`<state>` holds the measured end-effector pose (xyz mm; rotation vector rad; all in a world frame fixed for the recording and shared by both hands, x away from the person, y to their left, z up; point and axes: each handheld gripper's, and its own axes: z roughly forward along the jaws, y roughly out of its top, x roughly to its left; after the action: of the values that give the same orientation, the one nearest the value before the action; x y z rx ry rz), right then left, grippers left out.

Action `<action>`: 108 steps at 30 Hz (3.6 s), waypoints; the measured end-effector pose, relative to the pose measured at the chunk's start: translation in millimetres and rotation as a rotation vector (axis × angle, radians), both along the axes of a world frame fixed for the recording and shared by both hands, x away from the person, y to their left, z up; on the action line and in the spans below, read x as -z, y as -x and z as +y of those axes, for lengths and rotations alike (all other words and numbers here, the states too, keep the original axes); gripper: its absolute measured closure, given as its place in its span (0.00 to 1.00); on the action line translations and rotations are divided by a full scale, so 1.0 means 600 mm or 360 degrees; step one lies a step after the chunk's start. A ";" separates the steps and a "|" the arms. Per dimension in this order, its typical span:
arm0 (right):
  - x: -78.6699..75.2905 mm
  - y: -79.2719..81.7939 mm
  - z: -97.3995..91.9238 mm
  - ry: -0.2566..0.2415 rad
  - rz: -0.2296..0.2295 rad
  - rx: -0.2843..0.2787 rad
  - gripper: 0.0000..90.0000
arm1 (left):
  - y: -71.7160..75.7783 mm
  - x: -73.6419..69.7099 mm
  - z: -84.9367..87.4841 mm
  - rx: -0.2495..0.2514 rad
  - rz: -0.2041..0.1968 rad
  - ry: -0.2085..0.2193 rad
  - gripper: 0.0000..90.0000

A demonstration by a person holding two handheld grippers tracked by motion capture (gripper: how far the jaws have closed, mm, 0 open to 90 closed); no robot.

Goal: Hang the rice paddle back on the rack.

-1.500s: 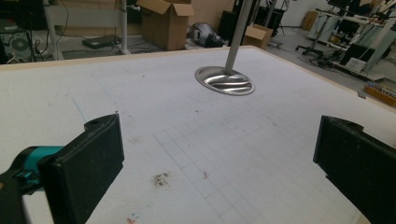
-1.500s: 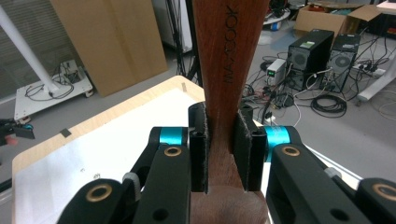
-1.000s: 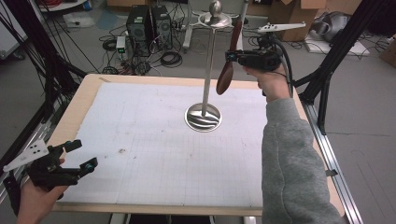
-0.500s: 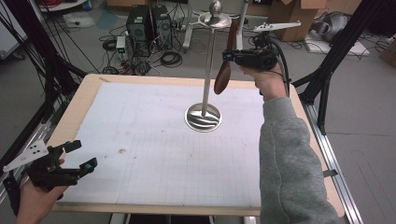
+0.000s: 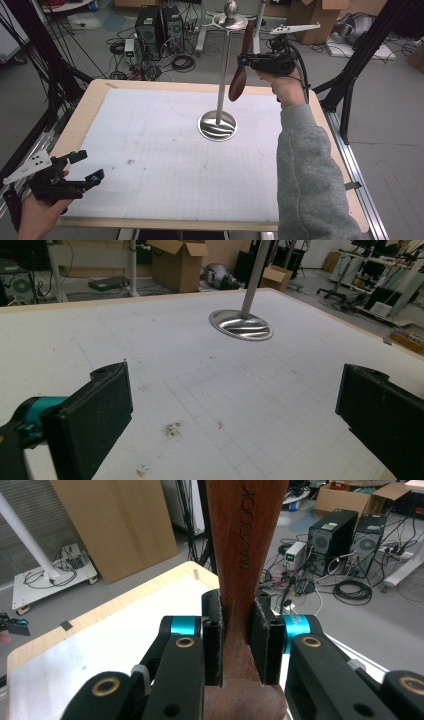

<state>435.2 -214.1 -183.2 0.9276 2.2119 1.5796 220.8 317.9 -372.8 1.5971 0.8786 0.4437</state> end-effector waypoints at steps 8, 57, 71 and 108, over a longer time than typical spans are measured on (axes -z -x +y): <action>0.005 -0.003 0.004 -0.0006 0.0001 -0.0007 0.86 | -0.001 0.003 -0.003 0.0001 0.0015 -0.0006 0.02; 0.087 0.085 -0.049 0.0113 -0.0143 -0.0010 0.11 | -0.016 -0.007 -0.030 0.0057 -0.0017 -0.0025 0.02; 0.128 0.122 -0.085 0.0054 -0.0135 0.0011 0.11 | -0.024 -0.015 -0.048 0.0091 -0.0040 -0.0030 0.02; 0.242 0.206 -0.160 -0.0012 -0.0132 0.0102 0.11 | -0.037 -0.007 -0.084 0.0133 -0.0067 -0.0053 0.02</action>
<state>311.8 -310.0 -328.4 0.9088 2.1007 1.5693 243.1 267.6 -368.7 1.6429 0.7730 0.4334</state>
